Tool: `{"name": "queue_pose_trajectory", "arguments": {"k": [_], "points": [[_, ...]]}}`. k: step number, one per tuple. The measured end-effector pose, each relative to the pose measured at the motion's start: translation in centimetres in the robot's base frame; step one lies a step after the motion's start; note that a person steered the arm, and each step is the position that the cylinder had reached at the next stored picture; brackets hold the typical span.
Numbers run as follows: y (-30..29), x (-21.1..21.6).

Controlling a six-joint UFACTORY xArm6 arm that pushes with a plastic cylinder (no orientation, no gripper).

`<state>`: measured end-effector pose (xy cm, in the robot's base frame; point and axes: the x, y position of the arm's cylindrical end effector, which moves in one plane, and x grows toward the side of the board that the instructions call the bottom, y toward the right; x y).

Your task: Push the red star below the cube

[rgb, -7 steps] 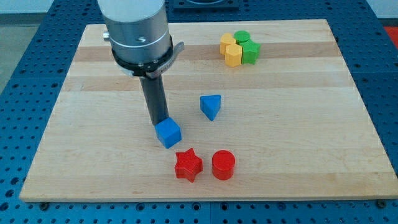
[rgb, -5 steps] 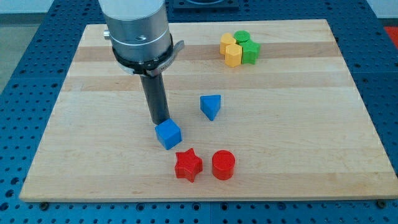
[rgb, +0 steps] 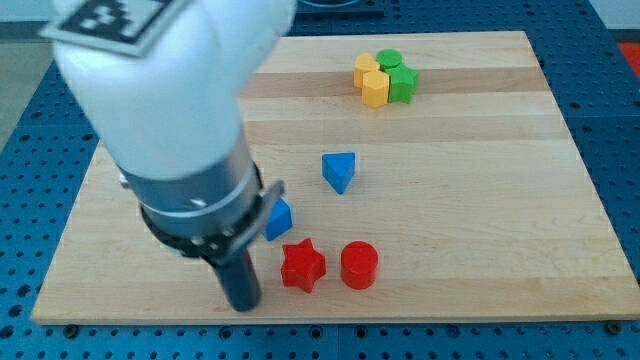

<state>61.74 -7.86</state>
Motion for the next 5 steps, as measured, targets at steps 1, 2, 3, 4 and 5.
{"name": "queue_pose_trajectory", "arguments": {"k": [1,2,3,4,5], "points": [[1.3,0.1],[4.8,0.0],[8.0,0.0],[8.5,-0.2],[7.6,-1.3]]}}
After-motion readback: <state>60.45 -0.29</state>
